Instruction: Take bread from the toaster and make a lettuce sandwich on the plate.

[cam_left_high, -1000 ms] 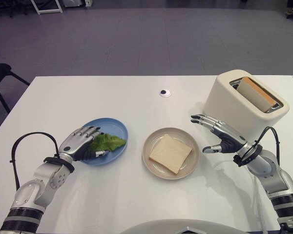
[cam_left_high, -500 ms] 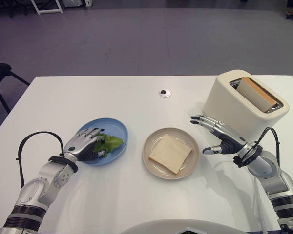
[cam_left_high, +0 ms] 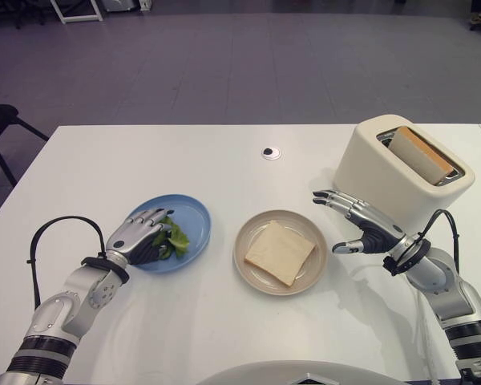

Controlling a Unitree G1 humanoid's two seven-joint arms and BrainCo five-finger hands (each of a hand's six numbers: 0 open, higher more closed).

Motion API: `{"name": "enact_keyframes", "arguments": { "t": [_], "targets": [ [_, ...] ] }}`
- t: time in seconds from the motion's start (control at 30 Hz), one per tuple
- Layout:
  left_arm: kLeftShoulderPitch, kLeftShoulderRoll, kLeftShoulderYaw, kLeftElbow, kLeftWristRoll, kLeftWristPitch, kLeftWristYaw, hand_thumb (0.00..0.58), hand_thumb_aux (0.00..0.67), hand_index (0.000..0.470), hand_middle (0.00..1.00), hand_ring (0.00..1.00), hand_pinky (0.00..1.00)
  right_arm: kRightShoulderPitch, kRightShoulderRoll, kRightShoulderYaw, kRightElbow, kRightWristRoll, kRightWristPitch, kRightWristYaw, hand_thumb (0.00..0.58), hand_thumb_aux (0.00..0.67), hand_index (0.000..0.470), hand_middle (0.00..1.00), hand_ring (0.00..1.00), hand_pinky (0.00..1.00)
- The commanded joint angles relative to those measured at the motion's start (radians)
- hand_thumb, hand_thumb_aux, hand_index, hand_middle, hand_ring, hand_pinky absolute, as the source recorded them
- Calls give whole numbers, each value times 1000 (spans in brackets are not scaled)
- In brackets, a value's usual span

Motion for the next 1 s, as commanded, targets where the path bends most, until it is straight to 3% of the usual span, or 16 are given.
{"name": "enact_keyframes", "arguments": {
  "t": [0.03, 0.2, 0.43, 0.67, 0.83, 1.0],
  "targets": [
    [11, 13, 18, -30, -8, -5, 7, 580, 670, 470, 0, 0, 0, 1, -4, 1, -7, -3, 4, 9, 0, 0, 0, 0, 0, 0],
    [26, 29, 92, -152, -37, 10, -13, 580, 670, 470, 0, 0, 0, -1, -3, 2, -6, -7, 4, 6, 0, 0, 0, 0, 0, 0],
    [23, 9, 150, -455, -63, 78, -165, 580, 670, 470, 0, 0, 0, -7, 1, 0, 0, -13, 7, -1, 0, 0, 0, 0, 0, 0],
    [-93, -163, -86, -598, 12, 120, -318, 580, 670, 470, 0, 0, 0, -29, -1, -24, 15, -14, 23, -25, 0, 0, 0, 0, 0, 0],
    [-196, -305, -270, -526, 100, 112, -353, 580, 670, 470, 0, 0, 0, -42, -2, -33, 28, -16, 34, -39, 0, 0, 0, 0, 0, 0],
    [-251, -356, -352, -421, 177, 99, -337, 580, 670, 470, 0, 0, 0, -36, 1, -30, 20, -22, 38, -44, 0, 0, 0, 0, 0, 0]
  ]
}}
